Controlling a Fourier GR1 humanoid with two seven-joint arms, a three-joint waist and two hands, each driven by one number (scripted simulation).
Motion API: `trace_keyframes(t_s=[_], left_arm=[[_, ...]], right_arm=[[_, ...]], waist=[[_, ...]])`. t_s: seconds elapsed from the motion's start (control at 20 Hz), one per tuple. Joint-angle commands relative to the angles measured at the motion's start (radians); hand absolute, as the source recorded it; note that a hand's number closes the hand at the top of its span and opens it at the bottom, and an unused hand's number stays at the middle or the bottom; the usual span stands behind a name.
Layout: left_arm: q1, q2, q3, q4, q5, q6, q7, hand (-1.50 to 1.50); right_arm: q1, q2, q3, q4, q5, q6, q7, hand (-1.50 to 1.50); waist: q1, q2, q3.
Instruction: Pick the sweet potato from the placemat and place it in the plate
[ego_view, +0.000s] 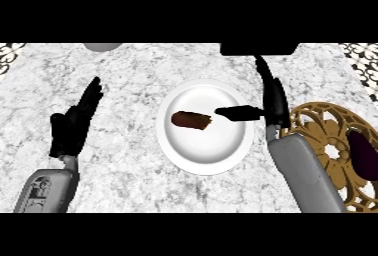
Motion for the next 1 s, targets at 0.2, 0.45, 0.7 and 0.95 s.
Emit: trace_keyframes(t_s=[0.2,0.45,0.7,0.95], left_arm=[[0.038,0.027,0.023,-0.021,0.013,-0.035,-0.033,0.00],[-0.037,0.015,0.034,0.015,0.004,-0.033,0.019,0.00],[-0.030,-0.027,-0.012,-0.052,-0.032,-0.002,0.076,0.00],[0.026,-0.013,0.011,-0.109,-0.015,-0.033,0.068,0.00]], right_arm=[[0.215,-0.221,-0.200,-0.191,-0.202,0.204,-0.073,-1.50],[0.275,-0.260,-0.278,-0.155,-0.260,0.319,-0.187,-1.50],[0.320,-0.338,-0.368,-0.060,-0.306,0.434,-0.312,-1.50],[0.285,-0.335,-0.415,0.053,-0.295,0.455,-0.368,-1.50]], waist=[[0.004,0.002,0.000],[0.007,0.004,0.000],[0.009,0.004,0.000],[0.013,0.004,0.000]])
